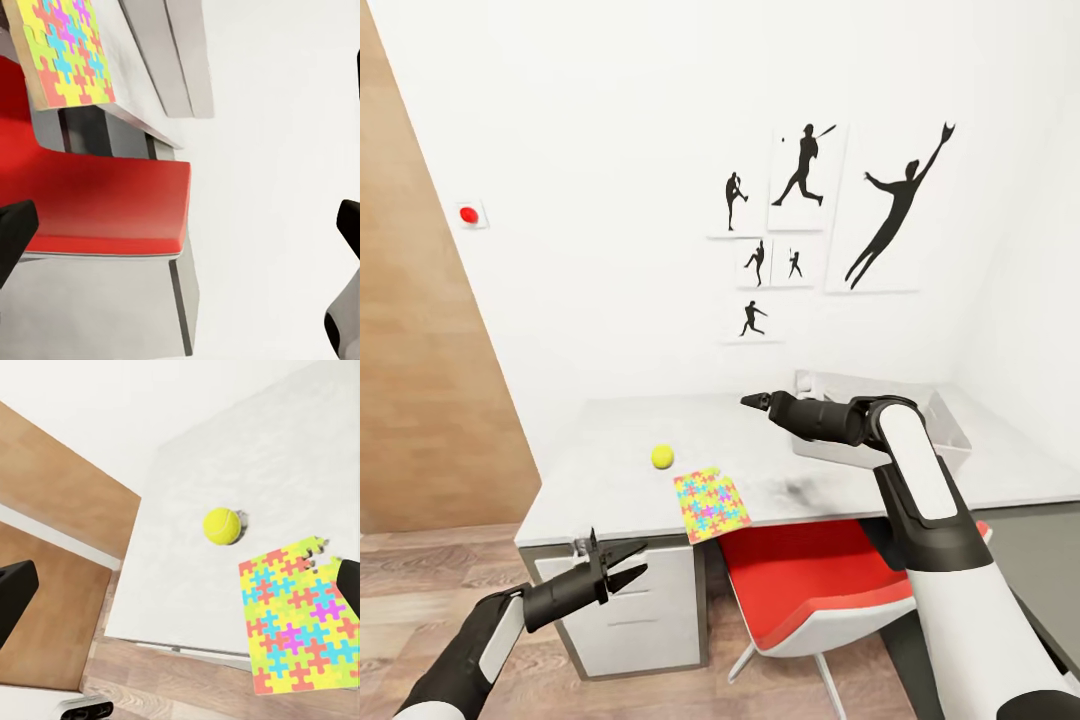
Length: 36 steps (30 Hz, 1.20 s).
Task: Put all the toys in the child's room - the three board games (two on the bed and one on the table), the two jigsaw puzzles on the table, and the tennis ball on the table - inside the toy box on the table in the child's room.
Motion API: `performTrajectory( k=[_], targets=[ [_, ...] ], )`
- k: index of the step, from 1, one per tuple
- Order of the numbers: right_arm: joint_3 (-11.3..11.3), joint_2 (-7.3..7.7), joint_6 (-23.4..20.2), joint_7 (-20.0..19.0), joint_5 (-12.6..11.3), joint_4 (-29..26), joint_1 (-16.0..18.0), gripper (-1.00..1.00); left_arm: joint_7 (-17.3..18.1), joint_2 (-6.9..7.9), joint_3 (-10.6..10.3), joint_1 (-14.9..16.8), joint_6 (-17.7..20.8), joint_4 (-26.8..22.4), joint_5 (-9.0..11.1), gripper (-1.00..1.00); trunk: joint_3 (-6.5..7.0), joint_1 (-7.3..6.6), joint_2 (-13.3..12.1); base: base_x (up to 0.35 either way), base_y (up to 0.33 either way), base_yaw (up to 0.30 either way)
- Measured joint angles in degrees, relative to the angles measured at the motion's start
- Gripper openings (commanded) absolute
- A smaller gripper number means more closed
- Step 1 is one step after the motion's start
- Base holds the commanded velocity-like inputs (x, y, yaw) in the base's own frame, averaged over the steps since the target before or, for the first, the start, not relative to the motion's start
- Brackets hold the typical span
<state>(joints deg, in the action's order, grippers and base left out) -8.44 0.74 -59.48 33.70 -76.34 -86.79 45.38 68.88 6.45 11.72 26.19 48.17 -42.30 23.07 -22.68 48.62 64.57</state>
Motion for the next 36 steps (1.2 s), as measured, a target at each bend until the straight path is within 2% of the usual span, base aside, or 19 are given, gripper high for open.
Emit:
performTrajectory(
  k=[7, 20, 28, 36],
  targets=[
    [-0.01, 0.07, -0.04, -0.02, -0.01, -0.01, 0.0, 1.0, -0.5, -0.44, -0.27, -0.03, -0.41, 0.02, -0.42, 1.0, -1.26, 1.54, 2.81, 0.0, 0.0, 0.0],
    [0.0, -0.36, 0.0, -0.02, 0.06, -0.09, 0.0, 1.0, 0.06, -0.19, -0.16, 0.01, -0.31, 0.02, -0.07, 1.0, -3.59, 4.39, 8.03, 0.0, 0.0, 0.0],
    [0.05, -0.29, 0.01, -0.02, 0.02, -0.37, 0.0, 1.0, 0.2, -0.16, -0.04, -0.03, -0.24, 0.02, -0.04, 1.0, -3.6, 4.4, 8.04, 0.01, 0.0, 0.0],
    [0.13, -0.04, 0.0, -0.02, 0.0, -0.44, 0.0, 1.0, 0.05, -0.23, -0.12, -0.03, -0.23, 0.02, -0.12, 1.0, -3.6, 4.39, 8.04, 0.183, -0.014, 0.0]
  ],
)
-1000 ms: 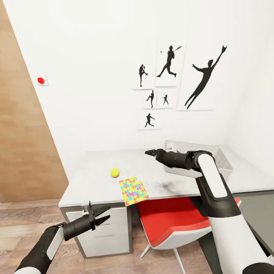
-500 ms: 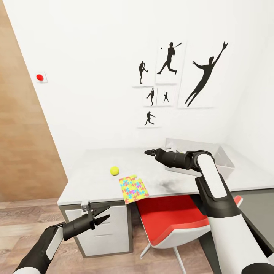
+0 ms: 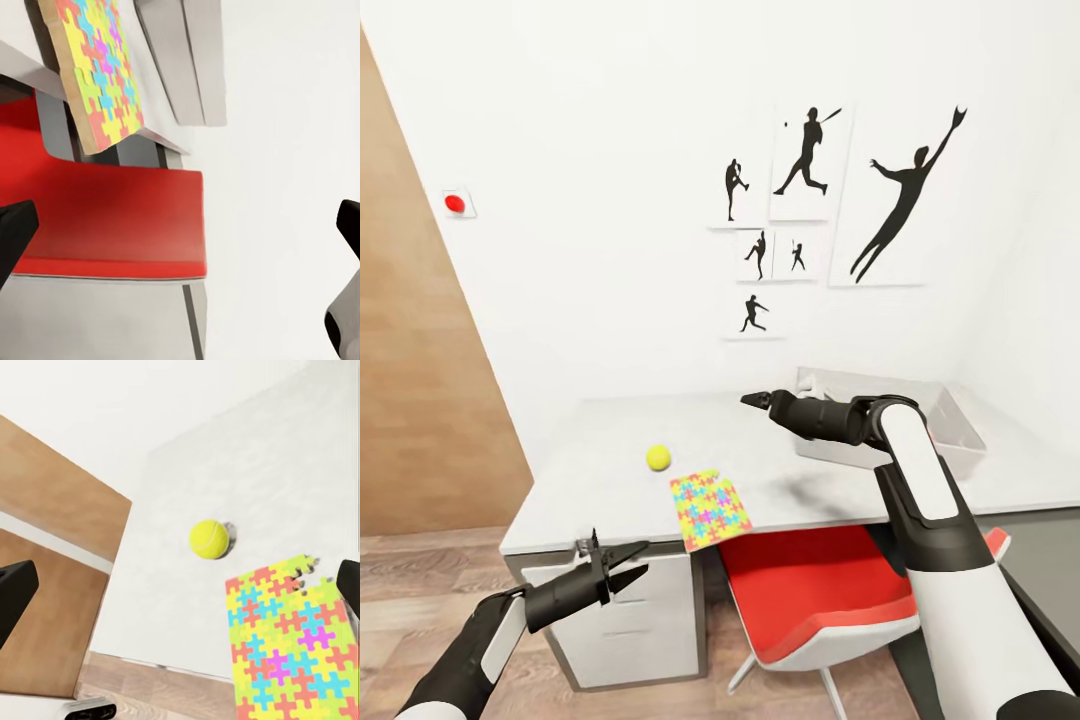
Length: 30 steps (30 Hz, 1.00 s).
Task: Put all the toys in the child's room - the three board games (two on the bed and one on the table), the two jigsaw puzzles on the table, and the tennis ball on the table - inside the toy box on the table in the child's room.
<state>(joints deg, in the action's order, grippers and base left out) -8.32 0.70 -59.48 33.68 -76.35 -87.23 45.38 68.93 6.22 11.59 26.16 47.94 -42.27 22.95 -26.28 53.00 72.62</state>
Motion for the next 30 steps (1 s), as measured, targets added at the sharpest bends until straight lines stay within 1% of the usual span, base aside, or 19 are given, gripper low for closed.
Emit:
performTrajectory(
  k=[15, 22, 27, 30],
  targets=[
    [-0.01, 0.36, 0.0, 0.0, -0.02, -1.15, 0.0, 1.0, 0.22, 0.0, 0.08, 0.0, -0.04, 0.0, 0.06, 1.0, 0.0, 0.01, 0.0, 0.009, -0.002, 0.0],
    [0.05, 0.4, 0.0, 0.0, -0.01, -1.2, 0.0, 1.0, 0.19, -0.05, 0.08, 0.0, -0.04, 0.0, 0.07, 1.0, -1.25, 1.54, 2.79, 0.0, 0.0, 0.0],
    [0.81, 0.43, -0.05, 0.05, 0.02, -1.23, 0.0, 1.0, 0.18, 0.01, 0.08, 0.0, -0.04, 0.0, 0.07, 1.0, -2.15, 2.64, 4.8, 0.0, 0.0, 0.0],
    [0.88, 0.47, -0.25, 0.1, -0.03, -1.23, 0.0, 1.0, 0.14, -0.03, 0.08, 0.0, -0.04, 0.0, 0.07, 1.0, -2.69, 3.3, 6.0, 0.0, 0.0, 0.0]
  ],
)
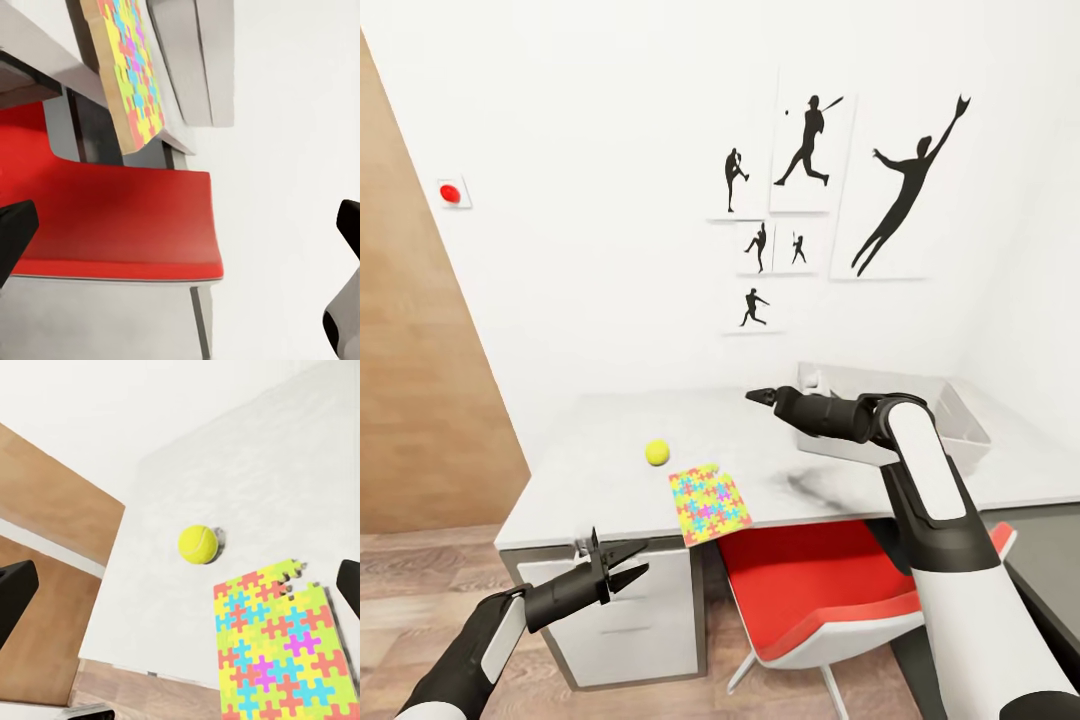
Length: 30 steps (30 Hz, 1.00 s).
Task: Put all the toys in the child's room - the three board games (two on the bed and one on the table), the two jigsaw puzzles on the table, and the tennis ball on the table - inside the toy box on the table in the child's room.
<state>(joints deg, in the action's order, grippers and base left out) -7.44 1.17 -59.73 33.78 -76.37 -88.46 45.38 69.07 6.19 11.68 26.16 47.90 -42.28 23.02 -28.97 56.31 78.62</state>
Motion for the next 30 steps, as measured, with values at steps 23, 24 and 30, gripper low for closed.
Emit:
performTrajectory(
  k=[23, 24, 30],
  targets=[
    [1.7, 0.02, -0.1, -0.01, 0.0, 0.0, 0.0, 1.0, 0.04, -0.12, -0.13, 0.0, 0.01, 0.0, -0.03, 1.0, -1.98, 2.42, 4.43, 0.0, 0.0, 0.0],
    [1.7, 0.02, -0.1, -0.01, 0.0, 0.0, 0.0, 1.0, 0.02, -0.12, -0.15, 0.0, 0.0, 0.0, -0.02, 1.0, -1.98, 2.42, 4.43, 0.038, -0.008, 0.0],
    [1.7, 0.01, -0.03, -0.01, 0.01, 0.0, 0.01, 1.0, -0.19, -0.13, -0.27, 0.0, 0.08, 0.01, -0.04, 1.0, -1.98, 2.4, 4.43, 0.148, -0.122, 0.0]
  ],
)
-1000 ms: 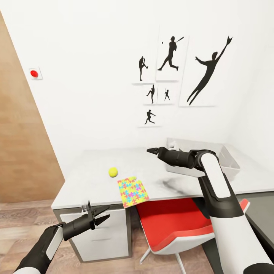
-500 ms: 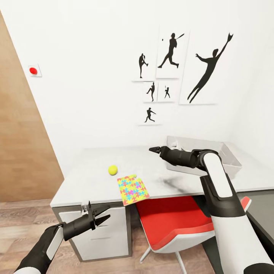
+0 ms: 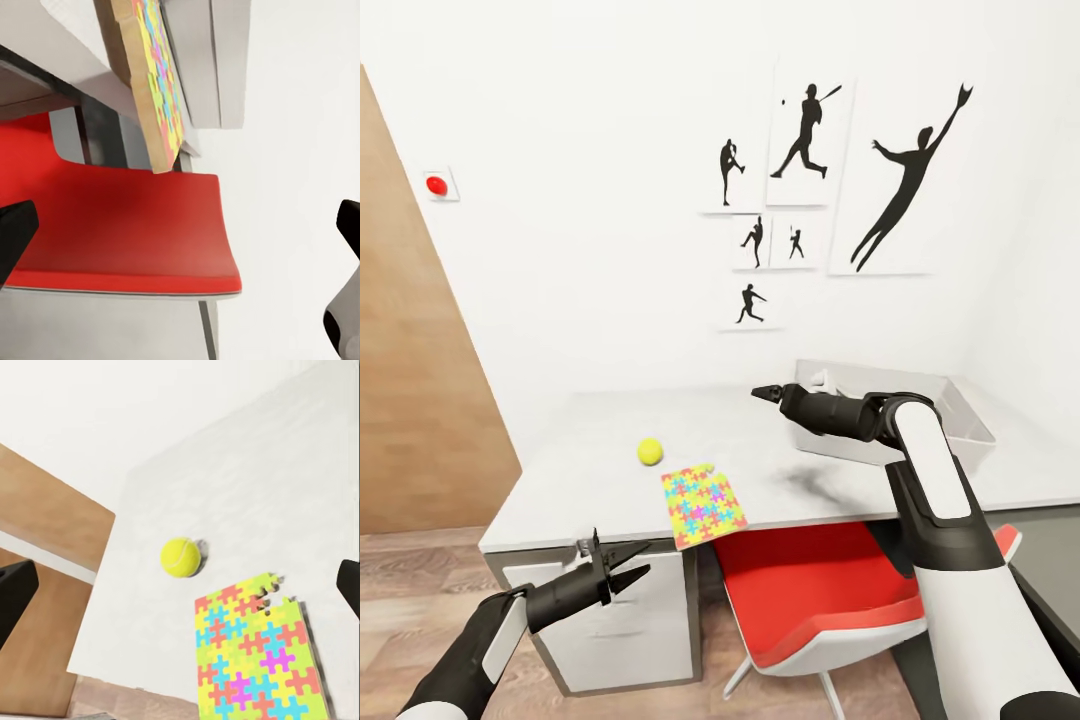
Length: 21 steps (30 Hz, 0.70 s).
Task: Put all the toys in the child's room - the three board games (two on the bed and one on the table), the two jigsaw puzzles on the table, and the tennis ball on the table - inside the toy box on the table in the child's room.
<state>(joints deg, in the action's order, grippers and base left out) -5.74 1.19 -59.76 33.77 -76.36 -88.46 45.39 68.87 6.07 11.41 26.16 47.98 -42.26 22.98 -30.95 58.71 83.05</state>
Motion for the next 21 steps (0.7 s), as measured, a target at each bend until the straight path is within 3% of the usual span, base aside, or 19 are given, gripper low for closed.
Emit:
performTrajectory(
  k=[13, 21],
  targets=[
    [0.04, 0.0, 0.01, 0.0, 0.0, 0.0, 0.0, 1.0, 0.15, -0.05, -0.08, 0.0, -0.07, 0.0, -0.01, 1.0, 0.0, 0.02, 0.0, 0.026, -0.125, 0.0],
    [0.0, 0.01, 0.02, 0.0, -0.01, 0.0, -0.01, 1.0, 0.17, -0.01, -0.08, 0.0, -0.11, -0.01, -0.04, 1.0, 0.0, 0.01, 0.0, 0.018, -0.024, 0.0]
  ],
)
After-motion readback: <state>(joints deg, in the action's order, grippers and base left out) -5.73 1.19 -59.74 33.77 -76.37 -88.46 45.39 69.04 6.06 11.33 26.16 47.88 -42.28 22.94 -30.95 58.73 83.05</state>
